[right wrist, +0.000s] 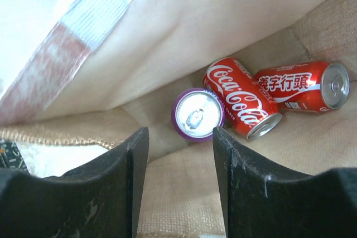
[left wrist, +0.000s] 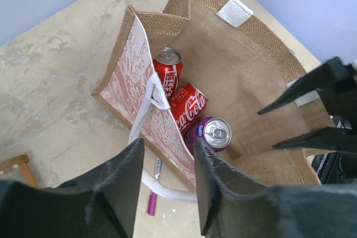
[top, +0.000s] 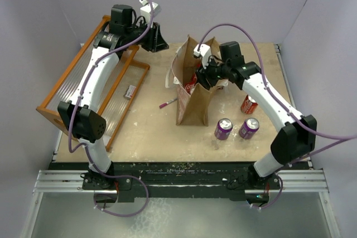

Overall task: Place the beverage into the canvas bag
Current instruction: Adjust the canvas bag at the center of the board.

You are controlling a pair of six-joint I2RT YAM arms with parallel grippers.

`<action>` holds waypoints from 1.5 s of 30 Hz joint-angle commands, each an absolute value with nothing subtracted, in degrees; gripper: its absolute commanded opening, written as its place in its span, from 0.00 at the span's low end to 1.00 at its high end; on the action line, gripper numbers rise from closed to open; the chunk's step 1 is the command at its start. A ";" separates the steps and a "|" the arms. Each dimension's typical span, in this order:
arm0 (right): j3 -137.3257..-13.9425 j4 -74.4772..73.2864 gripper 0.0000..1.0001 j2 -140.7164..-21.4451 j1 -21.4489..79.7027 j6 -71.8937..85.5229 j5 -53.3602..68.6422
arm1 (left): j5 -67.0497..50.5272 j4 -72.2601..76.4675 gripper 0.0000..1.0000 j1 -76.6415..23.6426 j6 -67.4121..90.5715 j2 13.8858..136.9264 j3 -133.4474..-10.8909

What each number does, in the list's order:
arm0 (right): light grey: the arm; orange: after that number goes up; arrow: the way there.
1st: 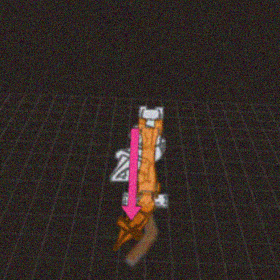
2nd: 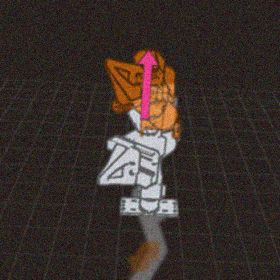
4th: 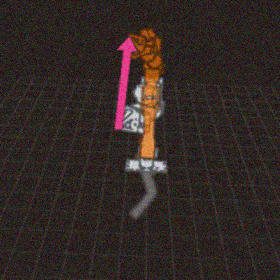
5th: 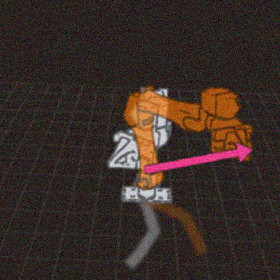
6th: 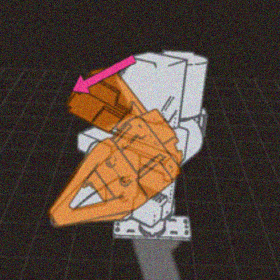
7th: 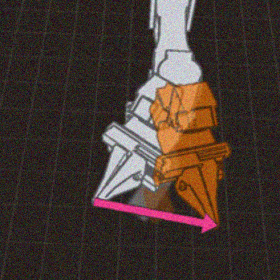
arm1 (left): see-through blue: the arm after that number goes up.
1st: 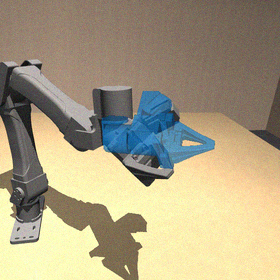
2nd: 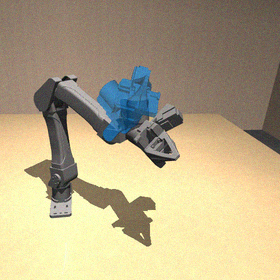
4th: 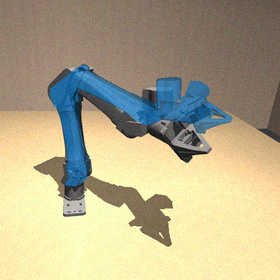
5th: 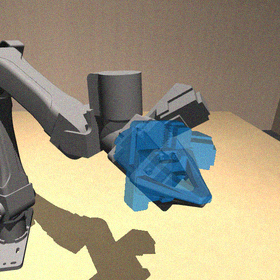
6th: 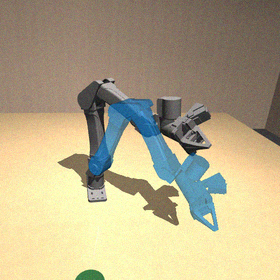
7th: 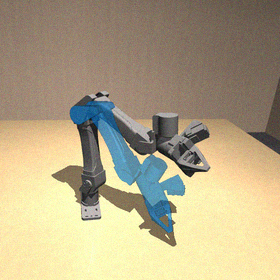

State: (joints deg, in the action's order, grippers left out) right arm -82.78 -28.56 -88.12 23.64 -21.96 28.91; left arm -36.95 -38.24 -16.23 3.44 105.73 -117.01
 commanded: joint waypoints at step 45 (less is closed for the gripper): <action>-73.95 -15.69 0.53 -85.80 19.73 -17.37 23.95 | -48.17 -23.79 0.37 -22.35 -22.58 99.06 -84.09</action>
